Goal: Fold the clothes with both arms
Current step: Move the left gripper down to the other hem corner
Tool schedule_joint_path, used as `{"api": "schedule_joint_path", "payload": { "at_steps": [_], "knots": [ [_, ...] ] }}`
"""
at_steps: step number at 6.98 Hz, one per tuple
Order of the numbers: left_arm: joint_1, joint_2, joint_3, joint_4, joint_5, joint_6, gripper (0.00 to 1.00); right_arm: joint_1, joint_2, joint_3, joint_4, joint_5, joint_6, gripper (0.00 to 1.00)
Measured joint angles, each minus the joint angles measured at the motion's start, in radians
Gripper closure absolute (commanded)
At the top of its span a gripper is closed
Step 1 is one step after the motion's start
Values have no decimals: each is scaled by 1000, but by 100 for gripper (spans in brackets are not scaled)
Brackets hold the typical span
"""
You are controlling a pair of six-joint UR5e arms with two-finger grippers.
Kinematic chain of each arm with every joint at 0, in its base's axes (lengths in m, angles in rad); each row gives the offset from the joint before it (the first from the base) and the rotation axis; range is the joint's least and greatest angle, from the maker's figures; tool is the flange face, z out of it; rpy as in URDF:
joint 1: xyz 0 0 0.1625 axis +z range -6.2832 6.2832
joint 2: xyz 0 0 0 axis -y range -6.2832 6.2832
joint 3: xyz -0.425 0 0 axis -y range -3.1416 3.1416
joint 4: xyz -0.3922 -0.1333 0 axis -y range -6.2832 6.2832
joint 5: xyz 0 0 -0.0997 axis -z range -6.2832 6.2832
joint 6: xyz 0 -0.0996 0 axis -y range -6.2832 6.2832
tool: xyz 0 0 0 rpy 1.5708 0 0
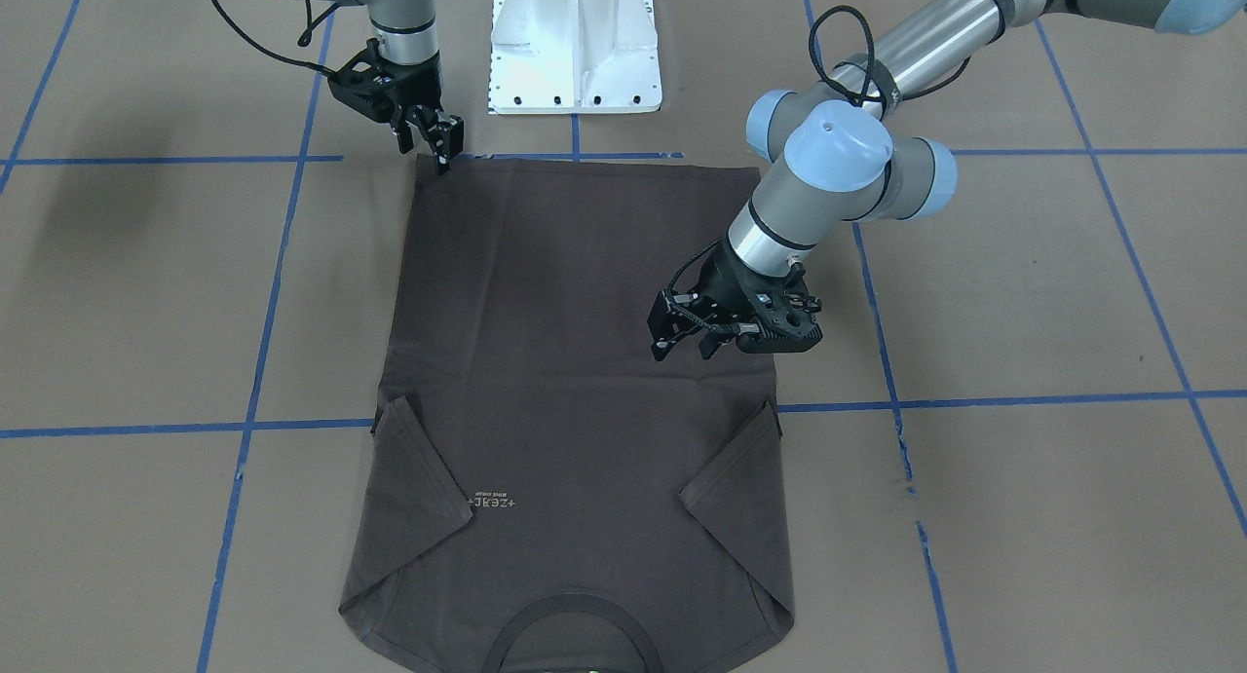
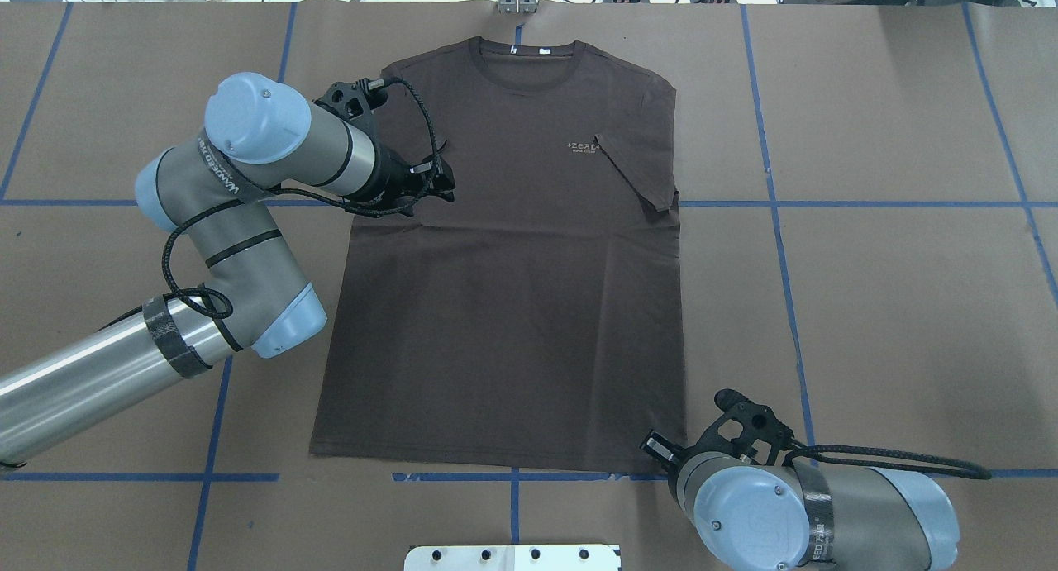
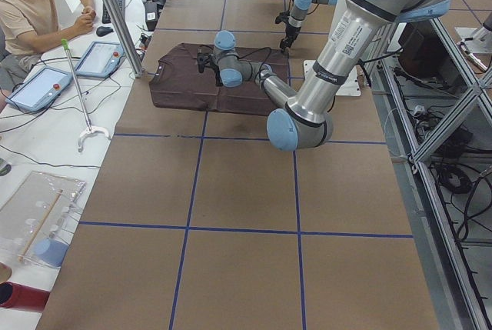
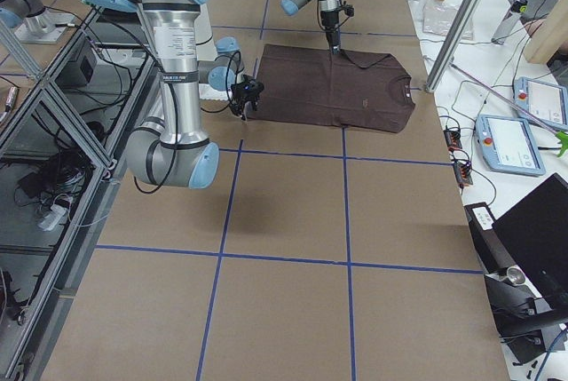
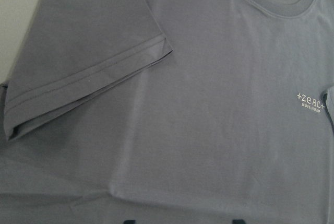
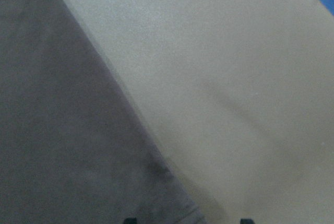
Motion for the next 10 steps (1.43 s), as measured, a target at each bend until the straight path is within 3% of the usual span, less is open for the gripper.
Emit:
{"api": "schedule_joint_path", "payload": {
  "at_steps": [3, 5, 8, 10],
  "knots": [
    [0, 5, -1, 0, 1, 0, 29, 3, -5, 7, 0, 5, 0, 100],
    [14, 48, -68, 7, 11, -40, 32, 6, -5, 24, 2, 17, 0, 100],
    [209, 313, -360, 22, 205, -229, 39, 8, -8, 50, 3, 22, 0, 100],
    [313, 467, -475, 72, 297, -259, 39, 9, -9, 52, 3, 22, 0, 100]
  ]
}}
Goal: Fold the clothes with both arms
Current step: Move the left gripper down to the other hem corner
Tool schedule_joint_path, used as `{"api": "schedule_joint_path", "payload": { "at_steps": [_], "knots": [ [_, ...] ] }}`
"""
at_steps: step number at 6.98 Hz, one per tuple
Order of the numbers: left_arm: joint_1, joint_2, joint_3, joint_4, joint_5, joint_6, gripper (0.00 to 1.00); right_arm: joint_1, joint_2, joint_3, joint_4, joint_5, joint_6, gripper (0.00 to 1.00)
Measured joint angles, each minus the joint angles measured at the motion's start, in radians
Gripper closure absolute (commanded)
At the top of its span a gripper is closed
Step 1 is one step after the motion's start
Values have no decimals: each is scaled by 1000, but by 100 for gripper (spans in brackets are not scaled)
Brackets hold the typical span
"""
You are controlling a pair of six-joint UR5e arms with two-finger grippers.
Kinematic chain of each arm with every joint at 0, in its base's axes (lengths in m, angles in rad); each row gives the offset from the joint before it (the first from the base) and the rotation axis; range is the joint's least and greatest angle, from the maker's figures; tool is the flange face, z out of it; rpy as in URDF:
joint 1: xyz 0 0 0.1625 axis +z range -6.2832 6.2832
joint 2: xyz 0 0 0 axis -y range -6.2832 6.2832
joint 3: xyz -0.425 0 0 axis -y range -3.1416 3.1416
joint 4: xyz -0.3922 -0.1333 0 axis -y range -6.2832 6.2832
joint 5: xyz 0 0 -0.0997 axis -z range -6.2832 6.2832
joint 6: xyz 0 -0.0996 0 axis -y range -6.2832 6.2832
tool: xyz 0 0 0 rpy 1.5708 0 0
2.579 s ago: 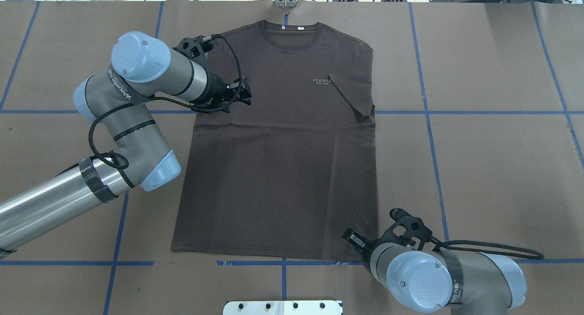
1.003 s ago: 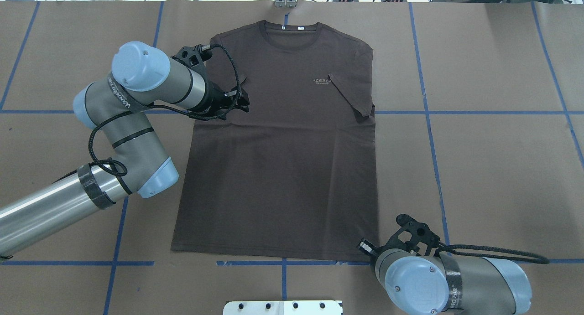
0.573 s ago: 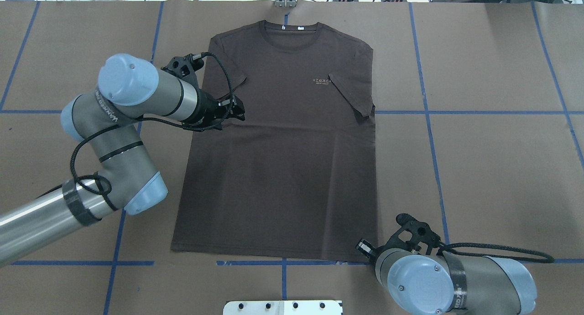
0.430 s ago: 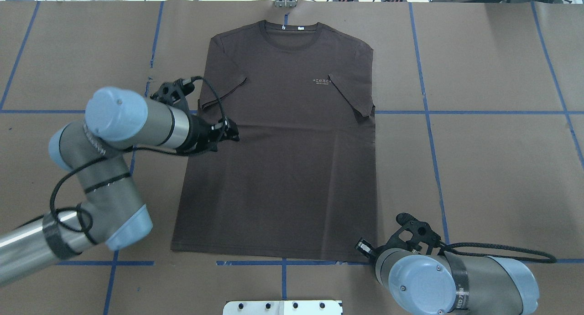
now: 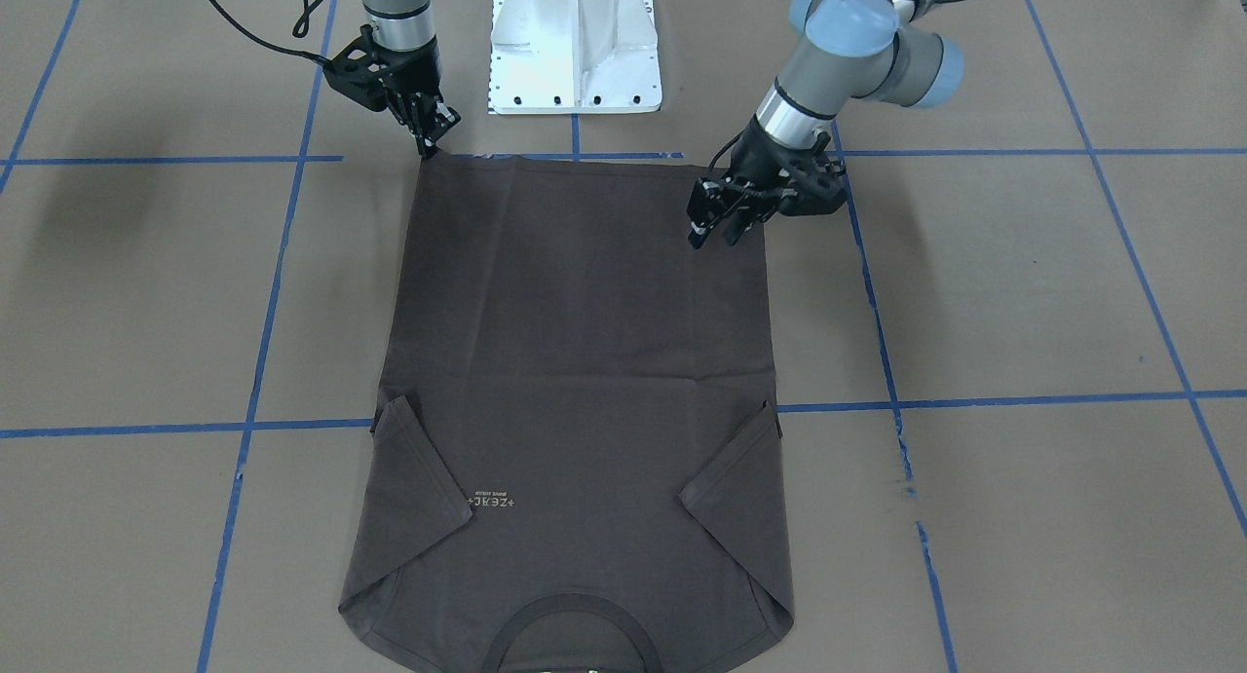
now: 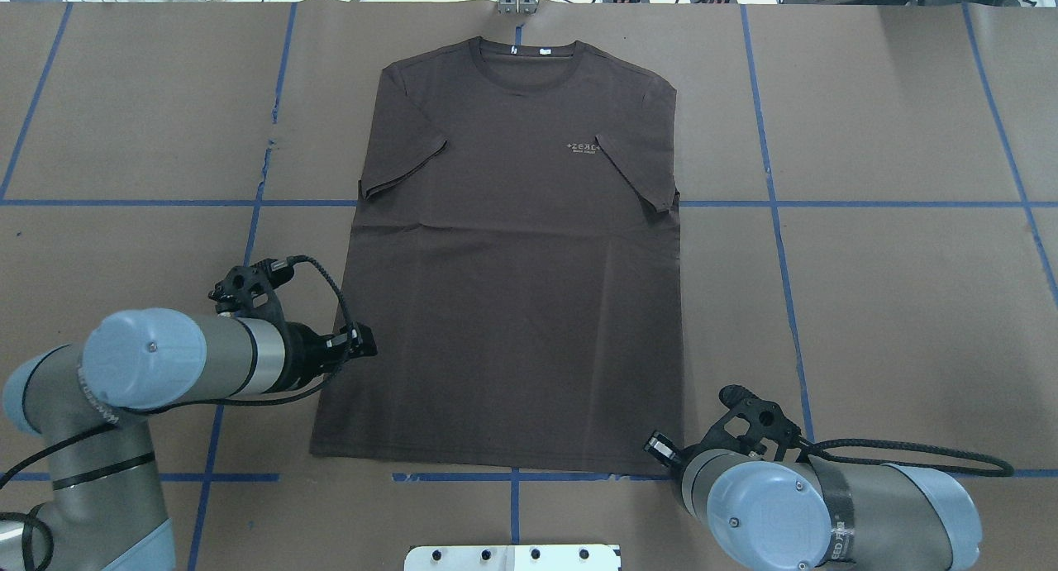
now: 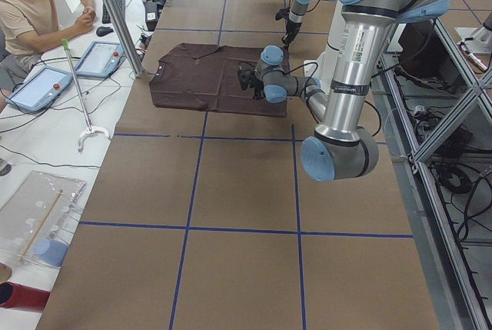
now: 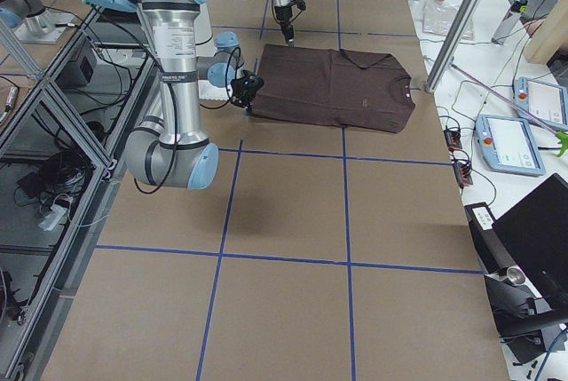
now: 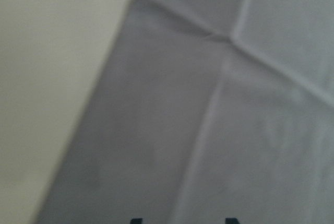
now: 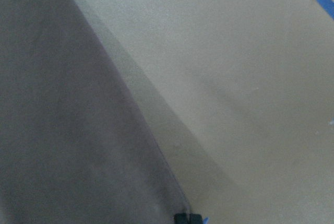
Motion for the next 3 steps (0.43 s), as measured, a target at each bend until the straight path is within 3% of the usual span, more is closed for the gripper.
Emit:
{"api": "schedule_joint_path", "payload": {
  "at_steps": [3],
  "knots": [
    [116, 44, -84, 179, 59, -107, 40, 1, 3, 2, 0, 1, -1, 100]
  ]
}}
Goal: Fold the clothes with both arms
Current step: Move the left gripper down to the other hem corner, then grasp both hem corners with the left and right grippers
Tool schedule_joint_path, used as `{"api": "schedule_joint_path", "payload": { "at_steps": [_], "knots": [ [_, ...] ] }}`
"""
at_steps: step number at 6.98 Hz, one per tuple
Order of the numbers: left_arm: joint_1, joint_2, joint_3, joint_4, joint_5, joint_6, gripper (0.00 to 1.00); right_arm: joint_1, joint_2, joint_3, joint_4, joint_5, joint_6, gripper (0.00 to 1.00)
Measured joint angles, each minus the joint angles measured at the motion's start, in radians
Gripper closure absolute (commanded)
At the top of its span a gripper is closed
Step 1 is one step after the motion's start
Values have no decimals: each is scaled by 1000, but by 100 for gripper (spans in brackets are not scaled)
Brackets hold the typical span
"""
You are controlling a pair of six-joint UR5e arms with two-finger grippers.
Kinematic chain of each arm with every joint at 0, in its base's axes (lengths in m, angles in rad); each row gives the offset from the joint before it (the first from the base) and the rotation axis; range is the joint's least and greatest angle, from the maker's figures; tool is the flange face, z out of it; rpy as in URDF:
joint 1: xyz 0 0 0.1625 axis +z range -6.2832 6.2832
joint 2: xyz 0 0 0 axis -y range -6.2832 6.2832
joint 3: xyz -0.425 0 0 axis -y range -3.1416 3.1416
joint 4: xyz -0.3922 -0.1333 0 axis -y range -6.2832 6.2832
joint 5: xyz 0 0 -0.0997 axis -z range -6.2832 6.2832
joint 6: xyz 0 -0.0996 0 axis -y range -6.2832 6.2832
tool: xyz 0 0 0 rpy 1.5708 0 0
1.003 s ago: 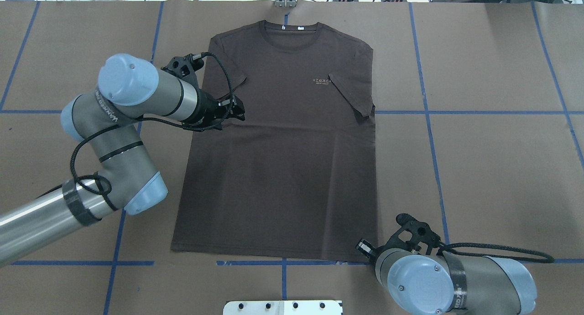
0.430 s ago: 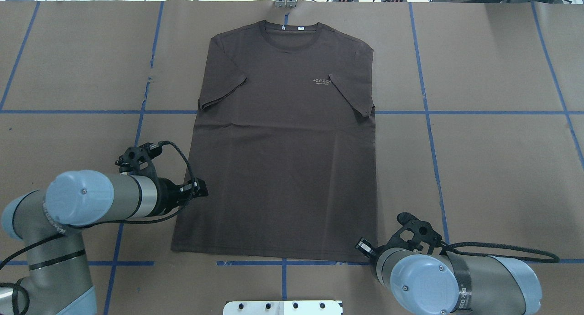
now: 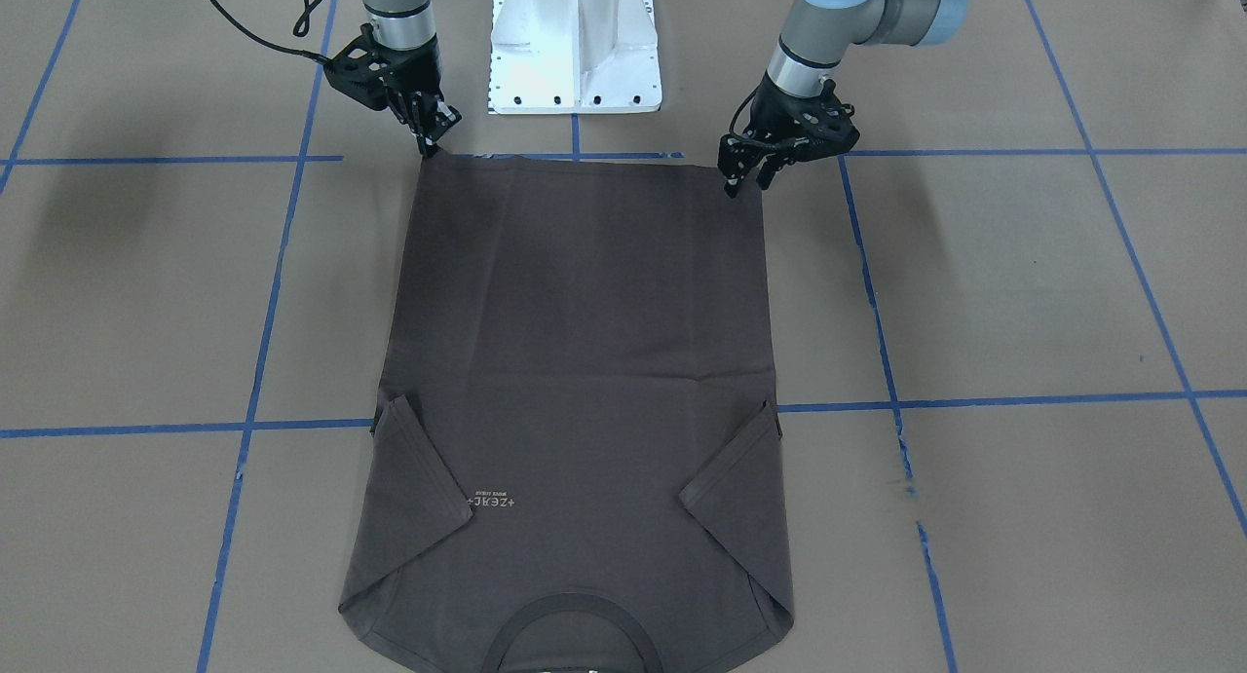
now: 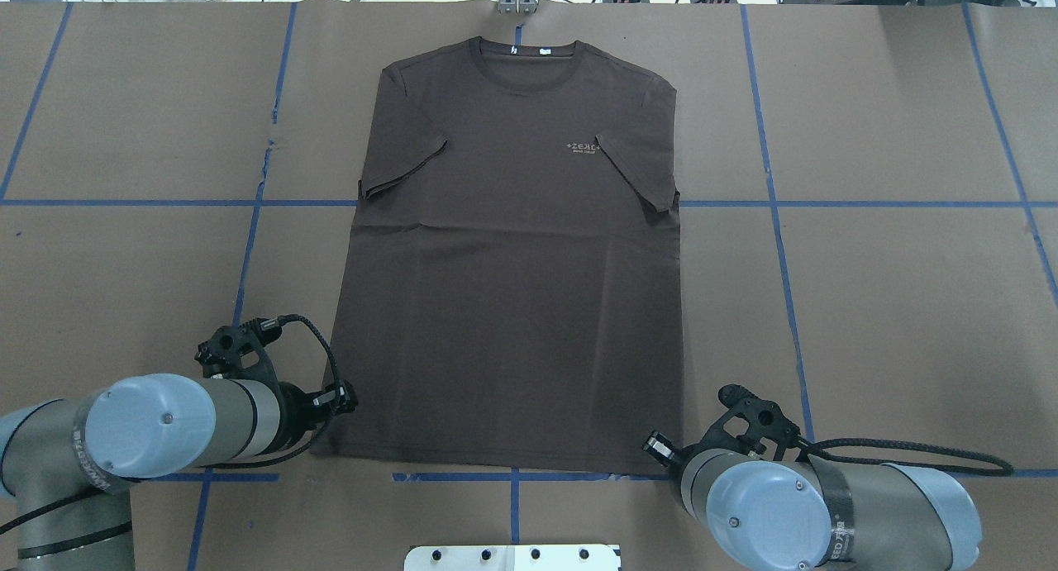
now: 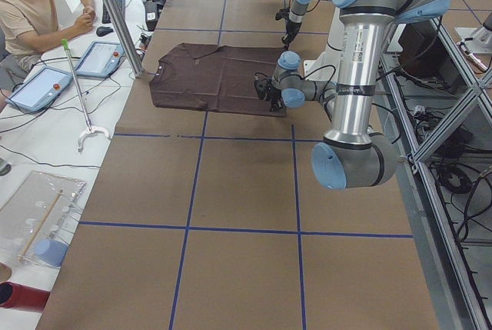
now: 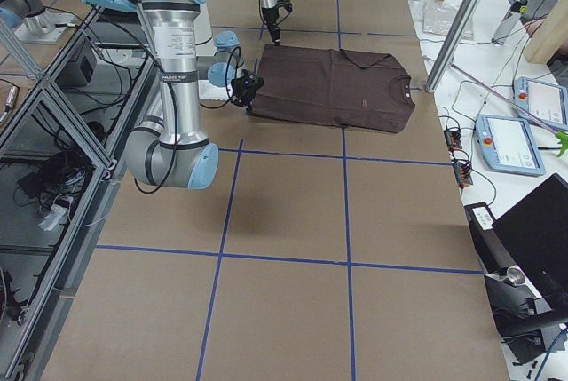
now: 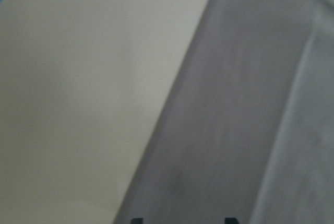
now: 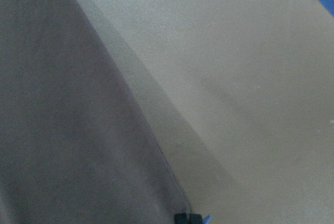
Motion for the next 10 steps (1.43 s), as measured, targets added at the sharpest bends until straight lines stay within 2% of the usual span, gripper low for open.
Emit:
{"api": "schedule_joint_path", "payload": {
  "at_steps": [4, 5, 6, 7, 8, 10],
  "knots": [
    [59, 8, -10, 70, 16, -71, 42, 0, 0, -1, 0, 0, 0, 100],
    [61, 10, -11, 76, 17, -74, 48, 0, 0, -1, 0, 0, 0, 100],
    [61, 10, -13, 84, 17, -75, 65, 0, 0, -1, 0, 0, 0, 100],
    [62, 11, -17, 90, 17, -75, 86, 1, 0, -1, 0, 0, 0, 100],
    [61, 11, -21, 92, 17, -75, 100, 1, 0, -1, 0, 0, 0, 100],
    [61, 15, -23, 94, 17, -75, 100, 1, -1, -1, 0, 0, 0, 100]
  ]
}}
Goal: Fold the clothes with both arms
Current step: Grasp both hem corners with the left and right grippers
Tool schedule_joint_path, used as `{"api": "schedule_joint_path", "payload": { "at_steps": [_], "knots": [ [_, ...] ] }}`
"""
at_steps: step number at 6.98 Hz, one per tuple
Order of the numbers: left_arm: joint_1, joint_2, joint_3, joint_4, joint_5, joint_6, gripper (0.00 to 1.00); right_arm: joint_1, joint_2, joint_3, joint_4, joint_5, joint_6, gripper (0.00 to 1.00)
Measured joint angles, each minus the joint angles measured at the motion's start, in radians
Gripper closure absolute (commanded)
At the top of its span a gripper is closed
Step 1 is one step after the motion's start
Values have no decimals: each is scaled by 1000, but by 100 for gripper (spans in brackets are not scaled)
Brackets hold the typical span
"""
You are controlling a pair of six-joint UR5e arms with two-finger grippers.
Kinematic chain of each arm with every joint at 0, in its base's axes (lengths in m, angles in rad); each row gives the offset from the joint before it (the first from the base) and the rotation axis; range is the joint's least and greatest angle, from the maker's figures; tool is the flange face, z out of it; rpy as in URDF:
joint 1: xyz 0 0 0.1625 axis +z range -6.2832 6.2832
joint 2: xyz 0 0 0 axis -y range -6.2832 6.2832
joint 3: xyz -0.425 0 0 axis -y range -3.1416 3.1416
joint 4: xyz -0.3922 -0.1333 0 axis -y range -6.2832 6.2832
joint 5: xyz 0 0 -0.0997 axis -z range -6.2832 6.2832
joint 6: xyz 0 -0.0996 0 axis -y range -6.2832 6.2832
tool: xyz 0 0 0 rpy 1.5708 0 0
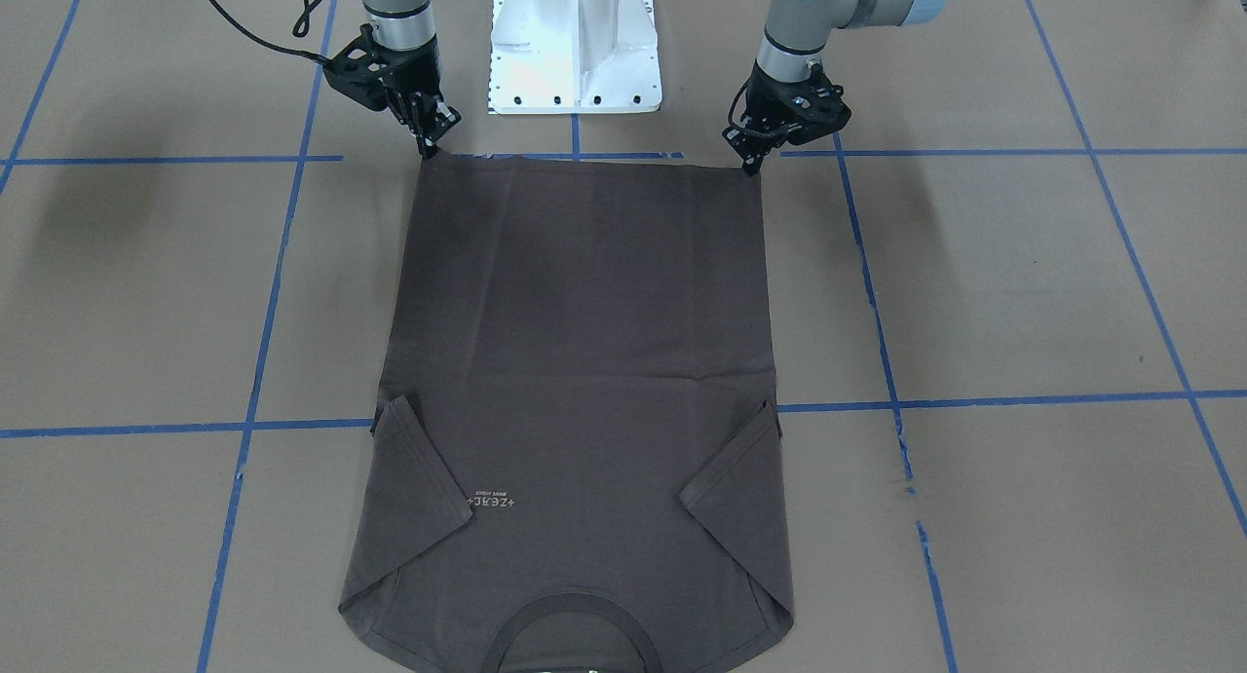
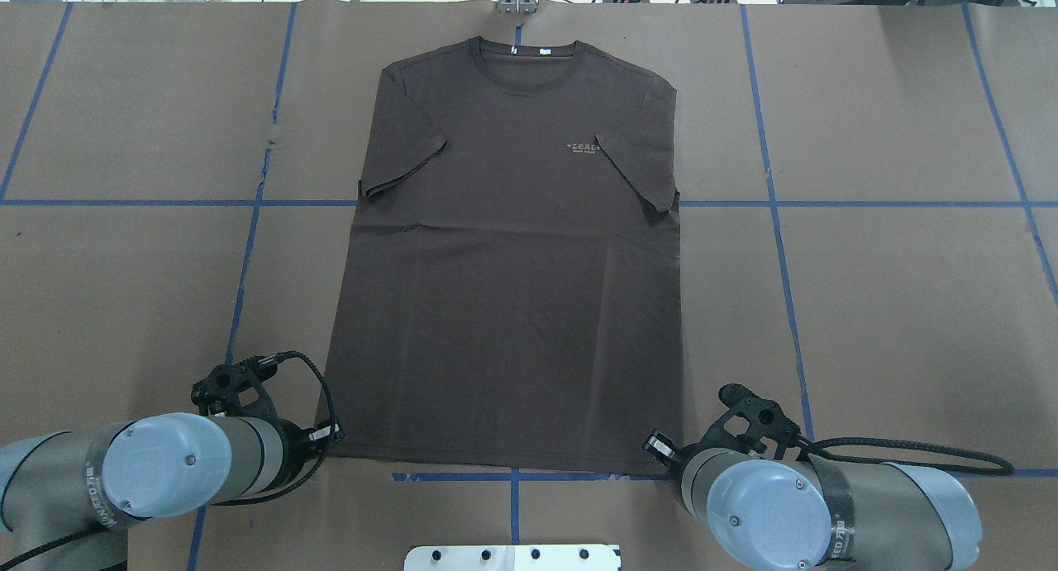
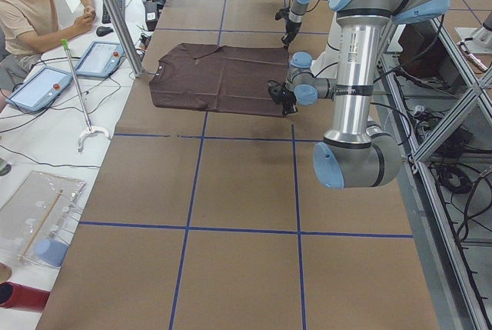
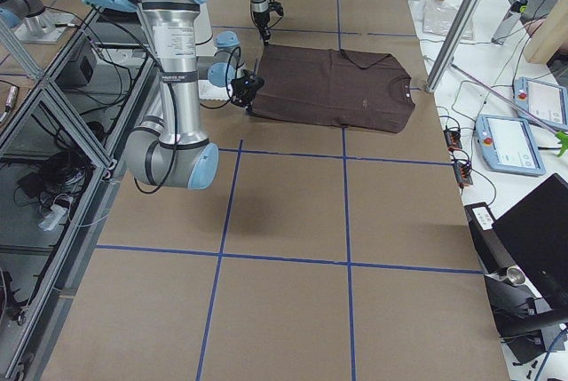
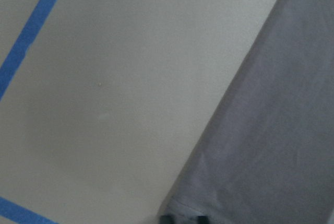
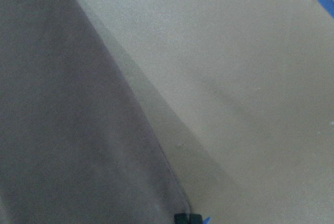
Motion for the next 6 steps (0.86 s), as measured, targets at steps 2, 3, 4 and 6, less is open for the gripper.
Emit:
{"api": "schedule_joint_path", "payload": {
  "at_steps": [2, 3, 4, 6],
  "knots": [
    [1, 24, -24, 4, 0, 0, 53, 0, 0, 0, 0, -1, 0, 100],
    [3, 39, -34, 5, 0, 0, 47, 1, 0, 1, 0, -2, 1, 100],
    [6, 44, -36, 5, 0, 0, 47, 1, -1, 1, 0, -3, 1, 100],
    [11, 31, -36, 4, -1, 0, 47, 1, -4, 2, 0, -3, 1, 100]
  ]
}}
